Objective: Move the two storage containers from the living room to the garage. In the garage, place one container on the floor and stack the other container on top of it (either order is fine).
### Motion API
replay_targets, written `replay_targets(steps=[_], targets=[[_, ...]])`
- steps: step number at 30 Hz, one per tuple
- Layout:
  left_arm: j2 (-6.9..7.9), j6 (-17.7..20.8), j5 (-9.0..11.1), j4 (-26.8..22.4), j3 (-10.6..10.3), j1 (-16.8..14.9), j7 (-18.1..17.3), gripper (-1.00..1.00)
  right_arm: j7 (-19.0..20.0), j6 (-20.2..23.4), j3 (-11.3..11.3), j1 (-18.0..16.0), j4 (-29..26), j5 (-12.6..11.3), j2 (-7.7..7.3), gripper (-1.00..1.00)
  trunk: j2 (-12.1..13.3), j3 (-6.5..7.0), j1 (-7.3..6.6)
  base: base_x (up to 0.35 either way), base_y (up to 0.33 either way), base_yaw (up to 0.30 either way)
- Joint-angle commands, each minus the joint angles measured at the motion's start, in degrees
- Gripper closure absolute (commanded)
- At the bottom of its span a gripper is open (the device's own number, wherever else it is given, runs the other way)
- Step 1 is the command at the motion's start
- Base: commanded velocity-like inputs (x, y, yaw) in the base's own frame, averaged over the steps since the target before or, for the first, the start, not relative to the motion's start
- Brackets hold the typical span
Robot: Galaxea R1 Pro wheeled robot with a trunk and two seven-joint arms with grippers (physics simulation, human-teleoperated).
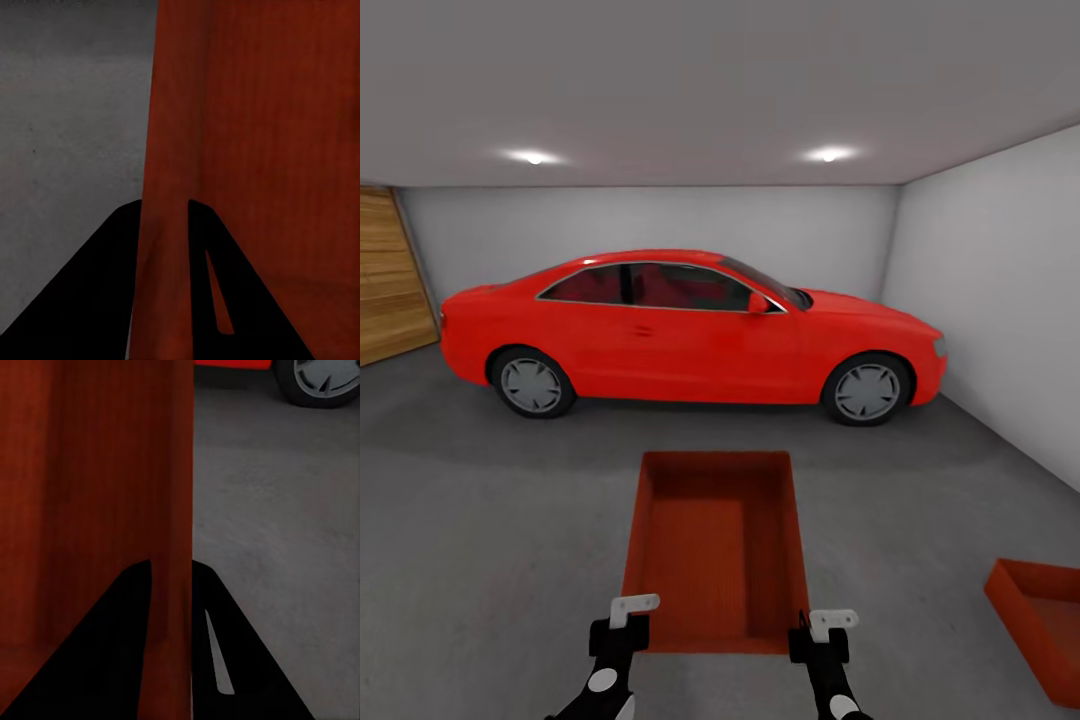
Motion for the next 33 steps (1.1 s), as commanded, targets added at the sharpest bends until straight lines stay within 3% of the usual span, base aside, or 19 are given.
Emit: replay_targets(steps=[1, 11, 33], targets=[[0.04, -0.2, 1.3, 0.2, -0.3, 0.0, 0.5, 1.00, 0.1, -3.1, -2.1, -0.1, -1.1, -0.6, -0.01, 1.00, -0.1, -0.11, 0.05, 0.322, 0.000, 0.000], [0.04, -0.2, 1.3, 0.2, -0.3, 0.0, 0.5, 1.00, 0.0, -3.1, -2.1, -0.1, -1.1, -0.7, 0.06, 1.00, -0.1, -0.11, 0.05, 0.322, 0.000, -0.047], [0.04, -0.2, 1.2, 0.2, -0.3, 0.0, 0.5, 1.00, 0.0, -3.1, -2.2, -0.1, -1.1, -0.7, 0.07, 1.00, -0.1, -0.11, 0.05, 0.322, 0.000, -0.276]])
